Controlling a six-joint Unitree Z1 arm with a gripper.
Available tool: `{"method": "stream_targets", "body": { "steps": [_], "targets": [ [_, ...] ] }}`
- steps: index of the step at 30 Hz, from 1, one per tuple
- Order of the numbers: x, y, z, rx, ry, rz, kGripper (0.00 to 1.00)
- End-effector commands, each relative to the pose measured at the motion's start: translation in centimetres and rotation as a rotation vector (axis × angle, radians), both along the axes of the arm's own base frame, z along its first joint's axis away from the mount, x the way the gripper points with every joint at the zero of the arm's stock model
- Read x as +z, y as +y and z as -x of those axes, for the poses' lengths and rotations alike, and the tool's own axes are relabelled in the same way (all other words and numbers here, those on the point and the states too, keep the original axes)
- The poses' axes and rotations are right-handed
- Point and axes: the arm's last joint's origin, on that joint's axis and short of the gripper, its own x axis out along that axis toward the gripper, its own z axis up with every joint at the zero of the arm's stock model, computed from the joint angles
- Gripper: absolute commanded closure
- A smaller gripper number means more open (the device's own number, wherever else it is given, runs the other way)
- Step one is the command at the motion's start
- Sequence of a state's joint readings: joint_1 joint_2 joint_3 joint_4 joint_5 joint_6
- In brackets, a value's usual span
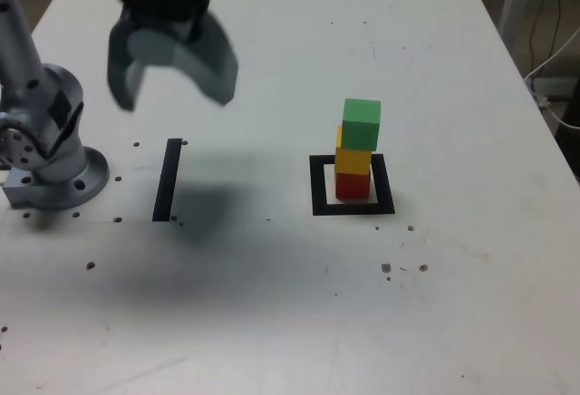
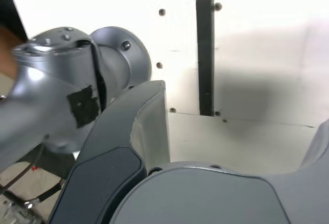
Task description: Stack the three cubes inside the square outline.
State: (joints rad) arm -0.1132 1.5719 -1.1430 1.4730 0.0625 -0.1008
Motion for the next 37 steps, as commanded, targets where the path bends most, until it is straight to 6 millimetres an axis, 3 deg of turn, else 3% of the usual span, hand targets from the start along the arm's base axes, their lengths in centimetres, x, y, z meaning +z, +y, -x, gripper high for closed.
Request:
{"method": "stream_targets", "body": {
  "steps": [1,7,16,37],
  "targets": [
    [-1.2,0.0,0.9,0.005,0.008,0.015,0.0],
    [-4.3,-0.2,1.9,0.004,0.021,0.071,0.0],
    [-6.9,-0.4,2.2,-0.005,0.011,0.126,0.0],
    [-7.7,-0.4,2.6,-0.006,0.004,0.142,0.0]
  ]
}}
